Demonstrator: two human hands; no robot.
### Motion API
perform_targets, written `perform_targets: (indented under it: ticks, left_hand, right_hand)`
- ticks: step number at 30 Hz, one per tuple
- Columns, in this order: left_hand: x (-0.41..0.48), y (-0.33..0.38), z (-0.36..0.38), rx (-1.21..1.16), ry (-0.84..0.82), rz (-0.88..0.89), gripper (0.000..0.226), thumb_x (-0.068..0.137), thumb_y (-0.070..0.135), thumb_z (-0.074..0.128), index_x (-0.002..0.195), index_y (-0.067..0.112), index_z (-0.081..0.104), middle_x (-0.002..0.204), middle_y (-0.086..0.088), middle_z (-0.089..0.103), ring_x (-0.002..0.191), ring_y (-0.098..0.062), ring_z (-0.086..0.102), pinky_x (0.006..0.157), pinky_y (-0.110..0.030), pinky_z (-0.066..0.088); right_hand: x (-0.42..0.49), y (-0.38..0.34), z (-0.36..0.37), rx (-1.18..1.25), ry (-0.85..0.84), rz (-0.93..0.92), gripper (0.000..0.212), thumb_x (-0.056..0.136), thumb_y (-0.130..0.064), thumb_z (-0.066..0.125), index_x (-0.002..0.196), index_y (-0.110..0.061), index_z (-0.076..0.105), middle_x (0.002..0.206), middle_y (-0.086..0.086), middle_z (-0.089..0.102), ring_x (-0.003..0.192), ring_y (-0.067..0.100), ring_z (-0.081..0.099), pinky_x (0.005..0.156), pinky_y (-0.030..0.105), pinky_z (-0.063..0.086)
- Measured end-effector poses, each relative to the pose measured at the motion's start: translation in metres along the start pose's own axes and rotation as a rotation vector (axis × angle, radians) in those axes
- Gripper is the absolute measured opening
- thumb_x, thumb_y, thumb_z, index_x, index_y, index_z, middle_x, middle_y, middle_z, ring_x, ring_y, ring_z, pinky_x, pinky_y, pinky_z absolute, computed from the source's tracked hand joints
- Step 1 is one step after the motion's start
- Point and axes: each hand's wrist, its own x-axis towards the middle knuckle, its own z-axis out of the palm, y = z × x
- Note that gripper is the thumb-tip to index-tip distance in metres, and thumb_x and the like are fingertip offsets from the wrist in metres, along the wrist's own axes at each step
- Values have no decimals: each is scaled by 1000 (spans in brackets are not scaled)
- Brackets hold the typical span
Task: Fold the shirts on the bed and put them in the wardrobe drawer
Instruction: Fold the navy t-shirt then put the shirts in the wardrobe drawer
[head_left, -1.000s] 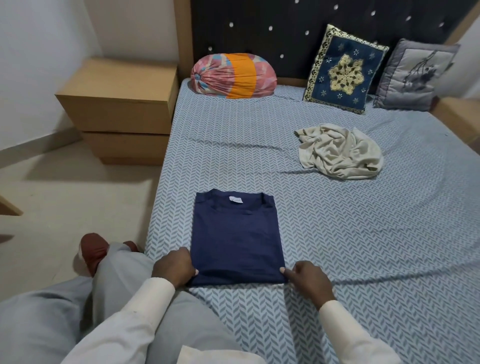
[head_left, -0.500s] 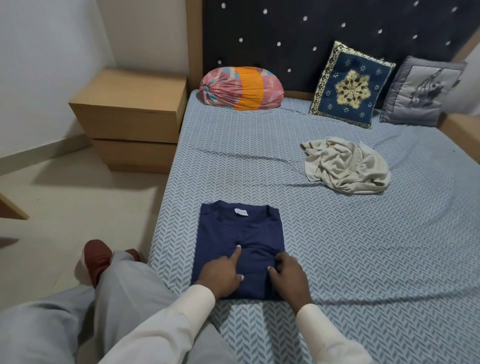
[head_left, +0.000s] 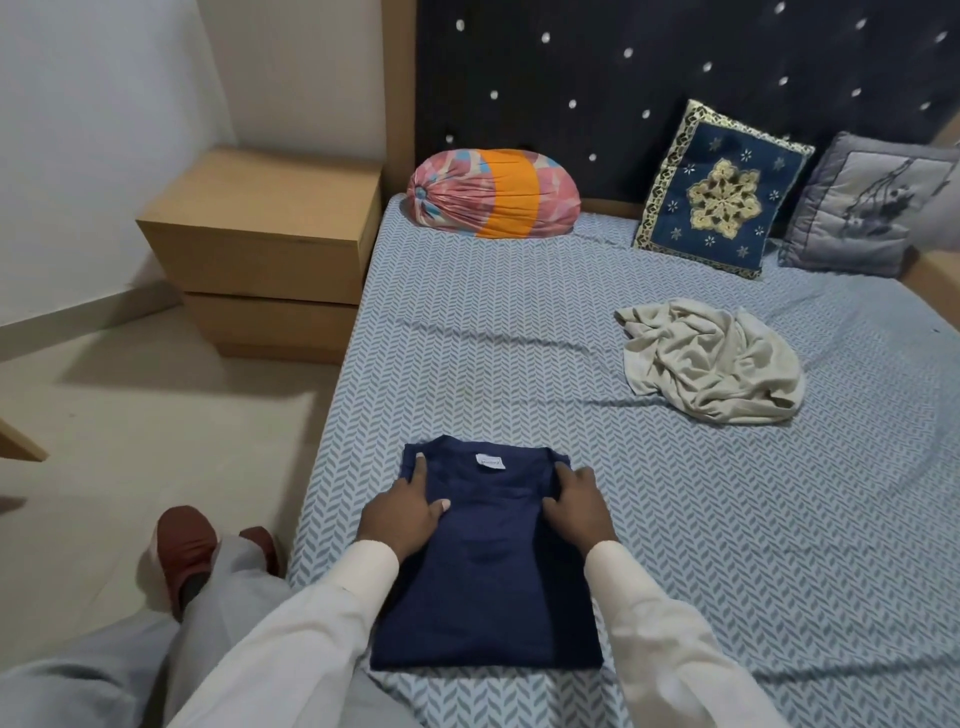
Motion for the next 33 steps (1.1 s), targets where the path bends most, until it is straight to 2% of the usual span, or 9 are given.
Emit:
perform_targets:
  ticks: [7, 11, 16, 18, 20, 22, 27, 30, 33]
  left_hand:
    - [32, -2, -15, 26, -105, -80, 93, 90, 58, 50, 155, 29, -10, 136, -17, 54, 118, -33, 57, 92, -37, 47]
    - [29, -9, -21, -125, -119, -112, 96, 86, 57, 58, 153, 36, -8, 131, -14, 59, 111, -32, 62, 88, -35, 50]
    - [-17, -22, -7, -376, 87, -263, 92, 83, 55, 64, 146, 8, 15, 141, -19, 48, 120, -37, 54, 96, -42, 46]
    - [-44, -28, 2, -414, 94, -311, 80, 81, 57, 66, 128, 6, 25, 135, -19, 52, 118, -37, 54, 95, -43, 47]
    - [-67, -32, 11, -360, 13, -340, 81, 81, 60, 65, 127, 4, 28, 132, -19, 54, 118, -36, 55, 94, -39, 47]
    - [-86, -35, 19, -286, -69, -330, 79, 80, 64, 62, 126, 5, 35, 130, -17, 54, 116, -34, 56, 93, -37, 48]
    - [-99, -33, 22, -168, -170, -260, 48, 84, 48, 63, 115, 11, 60, 122, -9, 62, 108, -26, 60, 87, -28, 48]
    - [-102, -31, 17, -205, -183, -231, 21, 86, 32, 62, 96, 14, 55, 113, -8, 64, 103, -25, 60, 77, -26, 44]
    - [-103, -35, 20, -345, -175, -241, 22, 80, 19, 63, 92, 15, 45, 107, -12, 64, 97, -28, 61, 79, -30, 47]
  right_hand:
    - [21, -1, 1, -52, -163, 66, 76, 87, -37, 53, 154, -32, 18, 137, 11, 30, 123, 35, 48, 106, 41, 41]
    - [27, -1, -9, 70, -277, 105, 81, 88, -30, 56, 155, -34, 12, 146, 13, 20, 130, 35, 43, 111, 36, 35]
    - [-8, 12, -13, 177, -86, 94, 92, 82, -22, 70, 156, -18, 16, 138, 22, 37, 130, 36, 42, 107, 34, 35]
    - [-40, 29, -3, 142, -15, 167, 83, 80, -36, 74, 147, -10, 32, 129, 22, 47, 124, 38, 47, 101, 38, 39]
    - [-73, 42, 7, 80, 10, 189, 62, 80, -48, 71, 121, -7, 48, 114, 18, 54, 111, 36, 53, 90, 38, 44]
    - [-104, 49, 12, 96, -8, 194, 48, 82, -50, 69, 102, -14, 46, 101, 8, 56, 95, 29, 57, 77, 34, 45]
    - [-137, 58, 18, 270, -86, 288, 30, 83, -39, 72, 88, -14, 55, 81, -3, 64, 76, 16, 59, 69, 33, 45]
    - [-137, 64, 17, 461, -122, 302, 28, 81, -27, 76, 71, -13, 54, 64, -1, 61, 63, 16, 58, 62, 31, 45]
    - [-138, 69, 13, 619, -171, 316, 29, 79, -11, 76, 74, -12, 48, 66, 6, 57, 63, 19, 56, 59, 33, 46]
